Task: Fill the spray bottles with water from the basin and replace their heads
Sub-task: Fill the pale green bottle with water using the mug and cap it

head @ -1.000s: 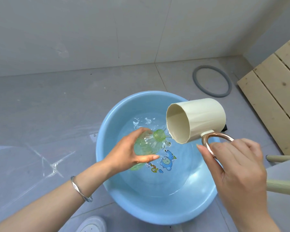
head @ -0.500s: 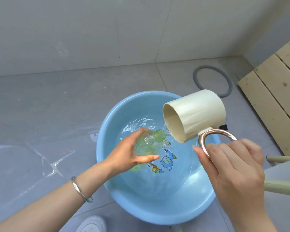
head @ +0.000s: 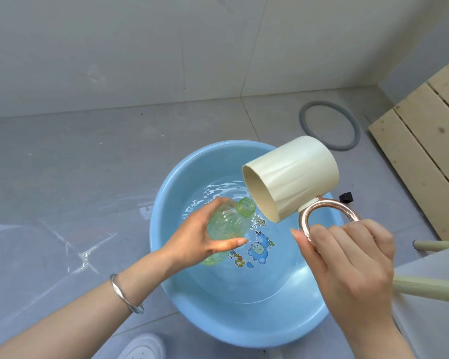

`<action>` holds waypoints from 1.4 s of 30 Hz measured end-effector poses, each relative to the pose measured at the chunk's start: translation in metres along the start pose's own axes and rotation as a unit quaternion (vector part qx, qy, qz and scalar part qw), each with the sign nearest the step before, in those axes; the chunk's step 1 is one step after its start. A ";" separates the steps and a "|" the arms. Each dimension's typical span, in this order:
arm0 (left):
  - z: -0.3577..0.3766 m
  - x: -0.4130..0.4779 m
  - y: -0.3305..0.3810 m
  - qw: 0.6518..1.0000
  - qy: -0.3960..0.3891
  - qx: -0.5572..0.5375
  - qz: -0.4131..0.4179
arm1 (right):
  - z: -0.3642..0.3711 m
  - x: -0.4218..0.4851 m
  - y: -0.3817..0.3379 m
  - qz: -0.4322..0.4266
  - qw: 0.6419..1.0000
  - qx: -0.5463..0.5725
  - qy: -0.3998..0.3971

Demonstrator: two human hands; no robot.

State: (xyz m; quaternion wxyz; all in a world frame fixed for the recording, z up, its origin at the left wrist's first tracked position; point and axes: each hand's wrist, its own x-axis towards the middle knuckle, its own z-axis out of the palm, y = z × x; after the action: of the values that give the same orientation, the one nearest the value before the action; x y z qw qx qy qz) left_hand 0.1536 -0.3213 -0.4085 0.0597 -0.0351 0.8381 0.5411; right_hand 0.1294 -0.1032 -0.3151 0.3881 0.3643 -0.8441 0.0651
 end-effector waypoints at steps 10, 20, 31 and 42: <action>-0.015 -0.004 -0.004 0.999 0.035 -0.020 0.018 | 0.066 -0.053 0.009 0.333 0.918 0.139 -0.161; -0.036 -0.005 -0.010 0.997 0.072 -0.029 0.015 | 0.131 -0.080 0.006 0.217 0.937 -0.019 -0.273; -0.043 -0.006 -0.006 0.994 0.094 -0.054 0.014 | 0.163 -0.071 -0.049 0.148 0.919 0.124 -0.345; -0.046 -0.001 -0.005 0.991 0.122 -0.050 0.019 | 0.099 -0.103 -0.083 0.060 0.869 0.268 -0.410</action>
State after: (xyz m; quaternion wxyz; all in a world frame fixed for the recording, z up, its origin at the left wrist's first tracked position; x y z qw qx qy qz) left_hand 0.1521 -0.3657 -0.3941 -0.0557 -0.0877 0.8113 0.5753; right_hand 0.1690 -0.1449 -0.4702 -0.1106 0.3965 -0.8977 0.1569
